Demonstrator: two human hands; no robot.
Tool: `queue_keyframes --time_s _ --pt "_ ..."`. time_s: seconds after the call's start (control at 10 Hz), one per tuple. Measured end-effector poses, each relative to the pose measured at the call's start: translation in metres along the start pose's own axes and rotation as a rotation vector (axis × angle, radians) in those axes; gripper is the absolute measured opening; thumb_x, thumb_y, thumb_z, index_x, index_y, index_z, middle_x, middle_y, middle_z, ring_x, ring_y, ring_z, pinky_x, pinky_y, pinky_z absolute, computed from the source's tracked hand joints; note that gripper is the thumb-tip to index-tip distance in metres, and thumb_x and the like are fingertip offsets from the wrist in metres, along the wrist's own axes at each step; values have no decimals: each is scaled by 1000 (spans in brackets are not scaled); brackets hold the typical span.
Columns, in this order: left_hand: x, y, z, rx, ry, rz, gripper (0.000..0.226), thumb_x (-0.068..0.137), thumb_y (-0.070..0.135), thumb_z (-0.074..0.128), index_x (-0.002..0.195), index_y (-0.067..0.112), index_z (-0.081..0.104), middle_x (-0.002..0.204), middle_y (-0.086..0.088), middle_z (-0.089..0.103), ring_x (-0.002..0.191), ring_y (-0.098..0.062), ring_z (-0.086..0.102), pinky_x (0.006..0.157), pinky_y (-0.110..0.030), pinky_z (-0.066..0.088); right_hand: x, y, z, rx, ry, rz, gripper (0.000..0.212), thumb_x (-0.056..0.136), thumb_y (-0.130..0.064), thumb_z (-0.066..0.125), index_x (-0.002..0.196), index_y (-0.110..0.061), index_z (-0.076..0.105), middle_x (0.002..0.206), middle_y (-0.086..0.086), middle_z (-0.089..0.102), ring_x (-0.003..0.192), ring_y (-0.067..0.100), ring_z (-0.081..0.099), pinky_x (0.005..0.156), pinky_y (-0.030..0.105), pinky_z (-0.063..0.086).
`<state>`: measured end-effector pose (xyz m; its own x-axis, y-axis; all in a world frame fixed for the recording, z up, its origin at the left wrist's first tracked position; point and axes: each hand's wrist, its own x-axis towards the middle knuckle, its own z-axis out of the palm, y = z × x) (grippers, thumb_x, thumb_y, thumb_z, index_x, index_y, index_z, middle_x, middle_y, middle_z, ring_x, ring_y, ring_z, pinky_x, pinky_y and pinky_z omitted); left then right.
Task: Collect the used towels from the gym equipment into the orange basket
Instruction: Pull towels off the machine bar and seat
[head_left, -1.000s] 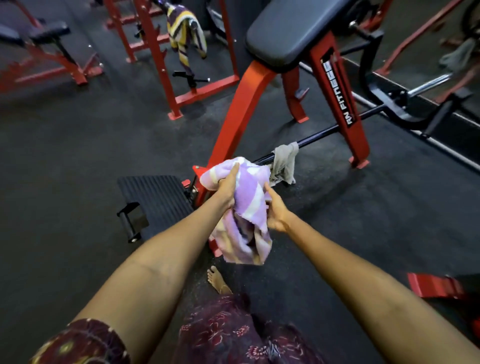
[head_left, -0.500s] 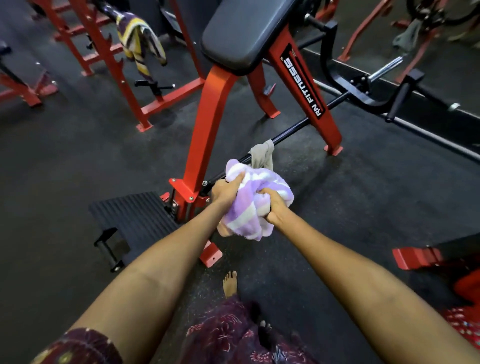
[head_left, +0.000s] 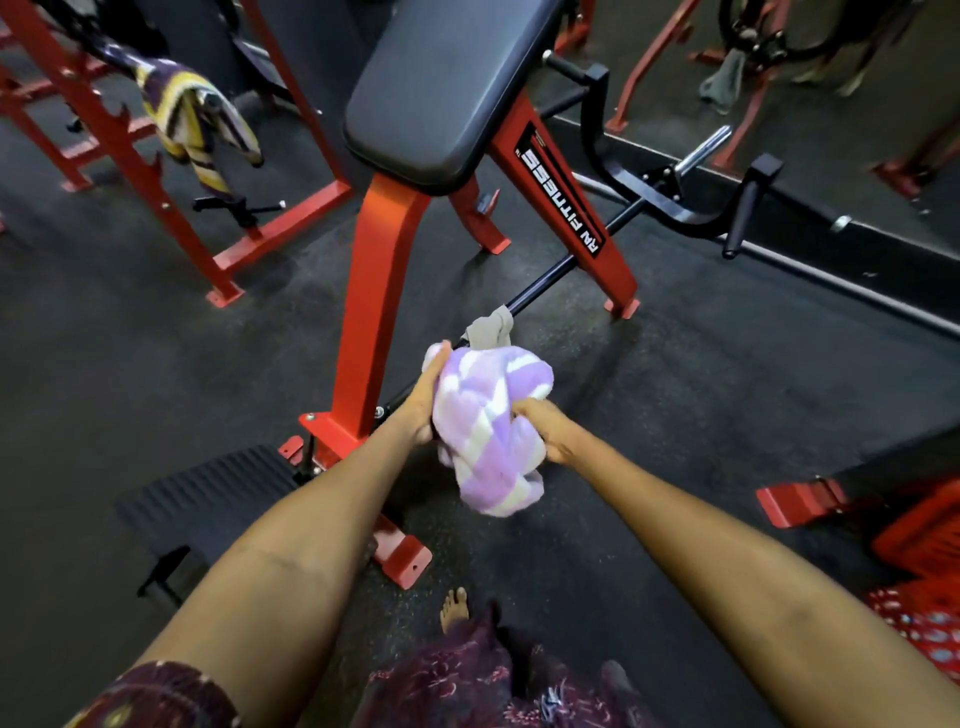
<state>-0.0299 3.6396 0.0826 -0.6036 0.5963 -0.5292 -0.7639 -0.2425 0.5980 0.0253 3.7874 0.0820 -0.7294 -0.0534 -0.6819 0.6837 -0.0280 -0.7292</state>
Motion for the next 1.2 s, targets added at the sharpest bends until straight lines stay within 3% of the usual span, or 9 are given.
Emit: queue_keyframes --time_s 0.1,0.2,0.3,0.4,0.5,0.7,0.8,1.0,1.2 --pt "1 14 -16 328 226 40 38 89 39 56 105 6 65 99 -16 68 96 -24 64 102 -39 45 62 25 -8 101 488 -303 11 80 -18 65 85 -13 57 85 5 55 81 14 57 74 28 48" --pt "14 13 -29 354 301 -107 35 78 35 68 97 5 67 93 -15 71 88 -23 67 98 -36 49 138 42 -19 181 824 -287 120 61 -47 82 144 -7 6 118 -15 46 113 12 53 98 37 47" --pt "42 7 -55 351 464 -114 88 43 40 87 118 0 61 109 -17 67 94 -25 67 87 -35 56 63 11 -13 -376 187 -22 60 69 -11 71 117 -12 34 102 -4 50 103 26 60 85 34 54" --pt "41 14 -40 281 568 -30 63 73 19 76 126 0 49 82 -12 62 67 -19 62 52 -21 53 52 -10 2 -317 136 -139 28 73 6 59 94 -14 53 86 2 55 84 16 56 66 23 48" --pt "55 21 -38 250 649 20 58 81 14 69 131 -5 44 71 -8 54 63 -18 57 60 -26 51 59 -26 -1 -152 183 -40 30 73 7 53 98 -9 55 92 6 56 86 19 53 68 27 46" --pt "107 29 -64 173 826 5 60 73 18 74 124 -1 49 101 -15 62 92 -26 61 94 -39 52 113 -55 -32 -6 252 46 17 62 -13 57 74 -18 46 70 -1 45 59 13 41 45 23 32" --pt "138 33 -70 195 916 12 50 78 16 71 120 -4 54 108 -15 61 101 -27 61 96 -36 49 149 -73 -49 -52 206 80 22 77 -4 52 65 -18 40 64 1 42 53 13 38 33 12 28" --pt "203 57 -72 184 1058 -4 39 86 20 64 121 8 52 115 -12 59 104 -27 59 82 -23 43 238 -99 -76 -32 166 131 16 72 -16 59 65 -20 45 66 -3 46 58 12 40 49 23 27" --pt "246 68 -102 31 912 -61 72 78 28 73 136 0 42 97 -9 58 84 -26 58 71 -31 51 318 -99 -92 14 168 80 4 87 -12 57 87 -15 55 81 -4 55 76 13 51 55 21 32"
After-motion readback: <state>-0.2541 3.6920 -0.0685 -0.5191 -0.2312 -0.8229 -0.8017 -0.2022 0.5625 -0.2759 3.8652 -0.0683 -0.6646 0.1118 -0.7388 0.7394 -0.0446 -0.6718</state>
